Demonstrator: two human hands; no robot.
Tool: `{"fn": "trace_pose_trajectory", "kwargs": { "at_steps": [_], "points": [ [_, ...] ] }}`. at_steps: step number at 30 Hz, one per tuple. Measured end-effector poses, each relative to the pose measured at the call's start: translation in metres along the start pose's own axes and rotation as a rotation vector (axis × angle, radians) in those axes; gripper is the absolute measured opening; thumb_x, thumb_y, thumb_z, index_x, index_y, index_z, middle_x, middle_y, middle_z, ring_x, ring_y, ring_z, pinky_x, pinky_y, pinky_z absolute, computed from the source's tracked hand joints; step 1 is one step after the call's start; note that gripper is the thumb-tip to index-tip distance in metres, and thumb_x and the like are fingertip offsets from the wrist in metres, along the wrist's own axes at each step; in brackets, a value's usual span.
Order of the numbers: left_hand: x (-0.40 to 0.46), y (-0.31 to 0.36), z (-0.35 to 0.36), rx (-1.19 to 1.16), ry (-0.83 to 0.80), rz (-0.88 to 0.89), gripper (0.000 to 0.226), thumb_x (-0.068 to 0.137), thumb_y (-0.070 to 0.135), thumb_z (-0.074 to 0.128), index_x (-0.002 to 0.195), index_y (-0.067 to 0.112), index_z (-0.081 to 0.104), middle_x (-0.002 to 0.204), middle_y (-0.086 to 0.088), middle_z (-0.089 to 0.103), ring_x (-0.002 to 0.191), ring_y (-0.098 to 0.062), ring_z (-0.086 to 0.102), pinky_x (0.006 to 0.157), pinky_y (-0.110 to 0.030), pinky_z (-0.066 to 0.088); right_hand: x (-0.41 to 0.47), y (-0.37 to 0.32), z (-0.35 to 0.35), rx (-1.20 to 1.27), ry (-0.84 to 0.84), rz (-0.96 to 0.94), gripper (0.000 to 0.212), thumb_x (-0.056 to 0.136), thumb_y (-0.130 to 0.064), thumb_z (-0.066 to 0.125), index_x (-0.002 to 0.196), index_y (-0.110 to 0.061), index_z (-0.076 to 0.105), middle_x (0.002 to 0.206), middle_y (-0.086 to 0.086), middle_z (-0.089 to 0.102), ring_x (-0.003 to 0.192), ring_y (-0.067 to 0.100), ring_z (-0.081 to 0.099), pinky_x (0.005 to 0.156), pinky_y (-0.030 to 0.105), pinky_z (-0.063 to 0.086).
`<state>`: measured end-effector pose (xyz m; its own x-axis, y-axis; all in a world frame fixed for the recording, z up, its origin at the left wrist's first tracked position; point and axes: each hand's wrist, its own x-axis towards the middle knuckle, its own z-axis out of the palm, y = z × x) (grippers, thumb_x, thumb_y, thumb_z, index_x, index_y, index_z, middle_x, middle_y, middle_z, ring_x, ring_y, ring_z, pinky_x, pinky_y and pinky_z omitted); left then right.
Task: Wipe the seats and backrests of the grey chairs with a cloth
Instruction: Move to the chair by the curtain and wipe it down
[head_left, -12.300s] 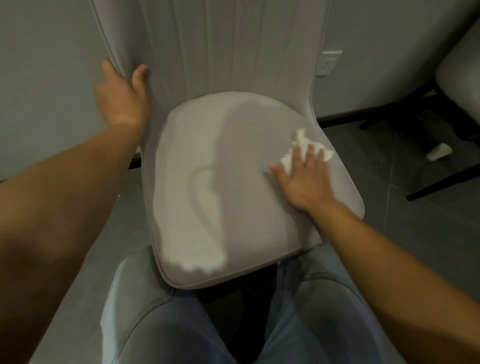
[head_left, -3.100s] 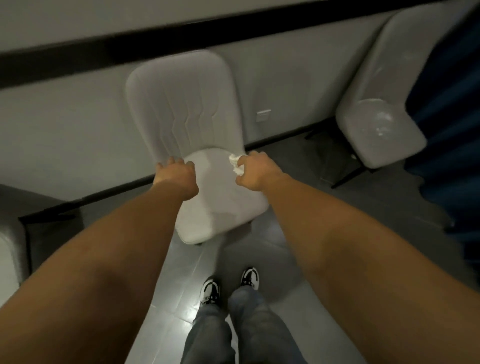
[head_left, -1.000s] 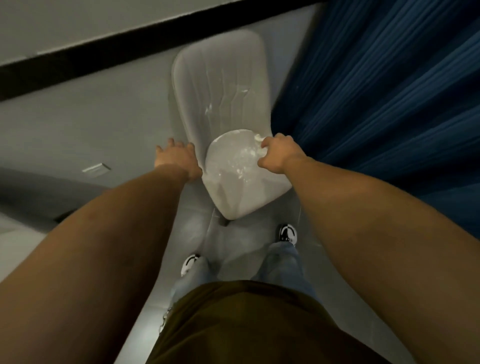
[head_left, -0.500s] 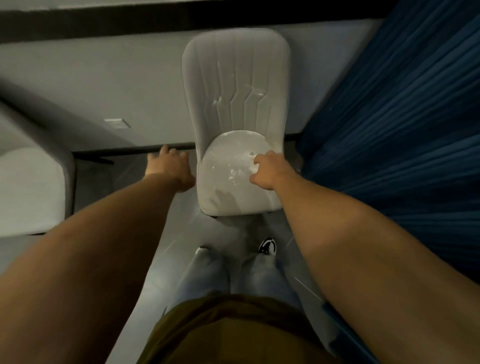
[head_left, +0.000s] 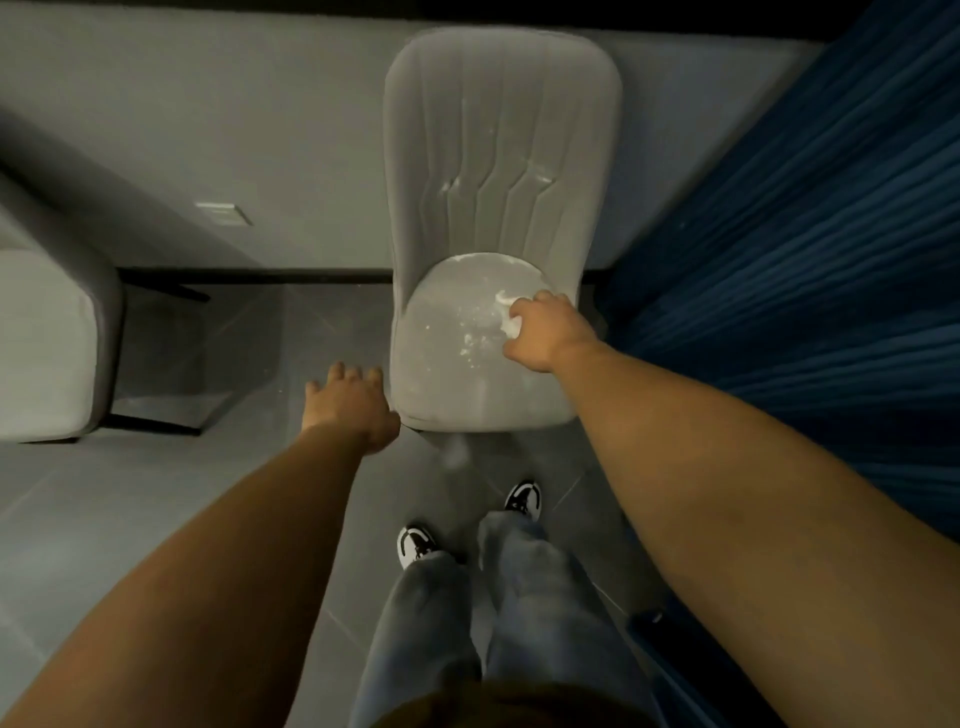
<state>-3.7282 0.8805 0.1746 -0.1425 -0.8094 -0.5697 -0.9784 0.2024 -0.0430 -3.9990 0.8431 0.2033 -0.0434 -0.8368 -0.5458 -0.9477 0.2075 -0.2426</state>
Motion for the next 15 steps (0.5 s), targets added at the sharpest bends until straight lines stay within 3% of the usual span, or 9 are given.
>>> {"fn": "trace_pose_trajectory", "kwargs": {
  "at_steps": [5,15],
  "points": [
    [0.03,-0.038,0.031,0.023,0.004,-0.06,0.075,0.085,0.059,0.047,0.146,0.02,0.028,0.151,-0.012,0.033,0.143,-0.032,0.019,0.112,-0.057,0.021,0.041,-0.011,0.026,0.011,0.07,-0.041,0.063,0.085,-0.045,0.066,0.143,-0.026,0.05,0.139,0.006,0.045,0.13,0.029,0.038,0.105,0.039,0.041],
    [0.154,-0.041,0.079,0.026,0.237,-0.11,0.082,0.088,0.07,0.023,0.151,0.017,0.015,0.156,-0.014,0.021,0.146,-0.031,0.008,0.114,-0.056,0.015,0.158,0.035,0.122,-0.016,0.203,-0.143,0.06,0.085,-0.041,0.062,0.141,-0.024,0.049,0.134,0.007,0.047,0.125,0.03,0.038,0.103,0.042,0.042]
  ]
}}
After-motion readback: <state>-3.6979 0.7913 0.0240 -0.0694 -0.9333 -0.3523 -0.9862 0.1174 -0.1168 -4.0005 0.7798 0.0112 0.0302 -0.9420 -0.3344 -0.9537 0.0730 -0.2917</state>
